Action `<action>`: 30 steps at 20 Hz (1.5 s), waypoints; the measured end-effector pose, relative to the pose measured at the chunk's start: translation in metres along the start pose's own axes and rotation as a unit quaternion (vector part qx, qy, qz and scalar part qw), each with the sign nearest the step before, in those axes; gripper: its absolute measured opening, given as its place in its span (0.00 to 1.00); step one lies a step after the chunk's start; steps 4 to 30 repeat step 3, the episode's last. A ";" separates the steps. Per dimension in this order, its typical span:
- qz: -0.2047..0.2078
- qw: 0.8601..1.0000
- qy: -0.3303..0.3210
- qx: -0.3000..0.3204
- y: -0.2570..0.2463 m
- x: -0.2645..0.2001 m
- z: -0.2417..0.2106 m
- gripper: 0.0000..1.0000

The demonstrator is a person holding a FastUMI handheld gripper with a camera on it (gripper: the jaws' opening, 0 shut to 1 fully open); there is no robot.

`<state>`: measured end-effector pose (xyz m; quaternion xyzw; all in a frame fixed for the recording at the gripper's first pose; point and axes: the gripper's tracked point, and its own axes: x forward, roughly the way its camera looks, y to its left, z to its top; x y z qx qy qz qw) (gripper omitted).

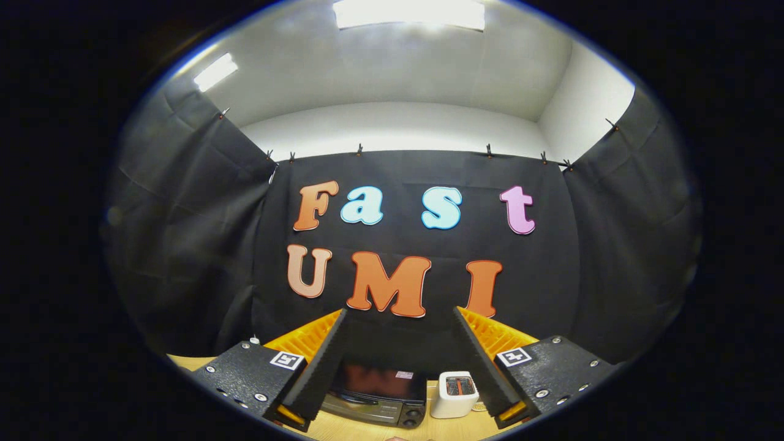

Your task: Open the toaster oven, put the food inside, and close the toaster oven door.

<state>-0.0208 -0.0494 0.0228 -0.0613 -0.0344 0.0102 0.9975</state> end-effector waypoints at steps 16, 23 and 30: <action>0.012 1.000 0.009 0.009 0.004 0.002 0.004 0.99; 0.012 1.000 0.009 0.009 0.004 0.002 0.004 0.99; 0.012 1.000 0.009 0.009 0.004 0.002 0.004 0.99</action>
